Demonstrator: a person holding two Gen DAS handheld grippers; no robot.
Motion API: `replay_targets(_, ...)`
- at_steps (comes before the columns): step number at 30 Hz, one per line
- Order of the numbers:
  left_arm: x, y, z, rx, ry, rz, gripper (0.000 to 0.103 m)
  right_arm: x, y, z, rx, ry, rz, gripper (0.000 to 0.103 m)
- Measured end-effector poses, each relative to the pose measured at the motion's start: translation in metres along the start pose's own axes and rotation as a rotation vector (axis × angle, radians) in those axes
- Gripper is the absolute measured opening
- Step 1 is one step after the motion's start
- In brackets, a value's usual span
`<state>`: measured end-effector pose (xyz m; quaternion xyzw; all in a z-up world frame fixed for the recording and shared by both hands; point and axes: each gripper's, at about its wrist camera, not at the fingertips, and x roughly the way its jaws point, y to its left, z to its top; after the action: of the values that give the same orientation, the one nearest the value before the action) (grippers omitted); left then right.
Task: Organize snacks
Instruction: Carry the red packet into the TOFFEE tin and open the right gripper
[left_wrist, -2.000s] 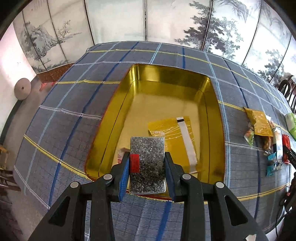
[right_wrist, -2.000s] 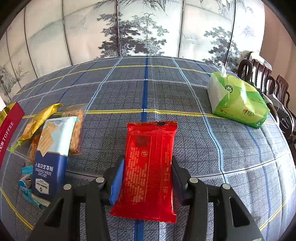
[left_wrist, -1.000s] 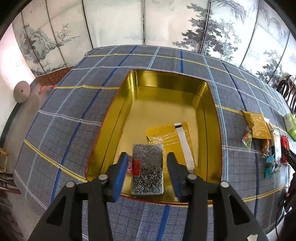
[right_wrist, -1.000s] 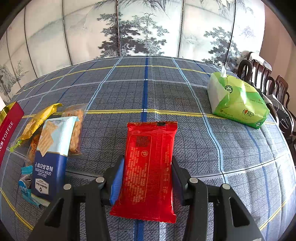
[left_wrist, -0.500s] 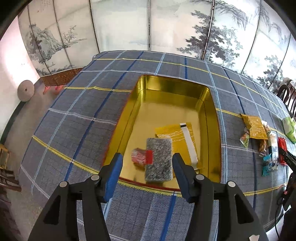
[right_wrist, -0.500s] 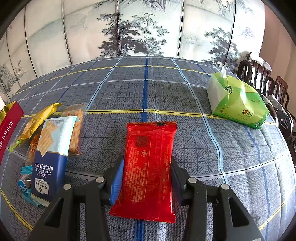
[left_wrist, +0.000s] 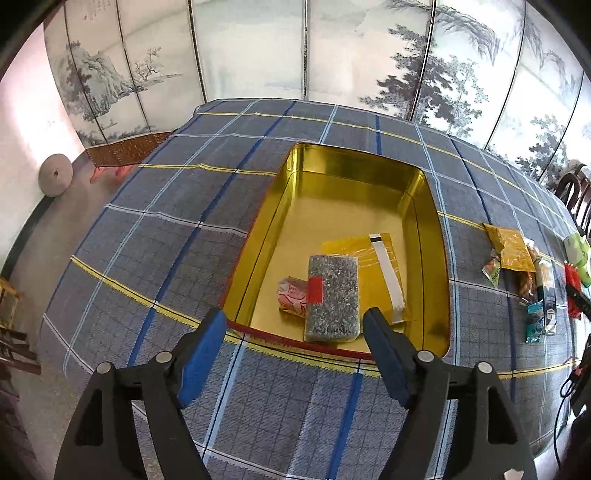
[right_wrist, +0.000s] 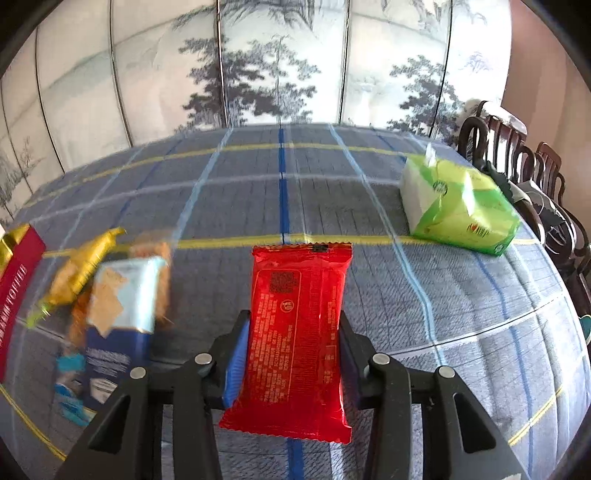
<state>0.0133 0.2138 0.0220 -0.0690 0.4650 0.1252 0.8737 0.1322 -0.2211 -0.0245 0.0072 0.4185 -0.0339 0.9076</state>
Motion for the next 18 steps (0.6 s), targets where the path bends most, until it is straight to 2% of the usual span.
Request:
replay_targets(7, -0.003, 0.012, -0.004, -0.029, -0.012, -0.002, 0.076, -0.038, 0.051, 0.018, -0.048, -0.047, 0.097, 0.043)
replay_targets(18, -0.013, 0.051, -0.015, -0.08, -0.026, 0.065, 0.079, -0.068, 0.189, 0.004, -0.216, 0.004, 0.336, 0.043)
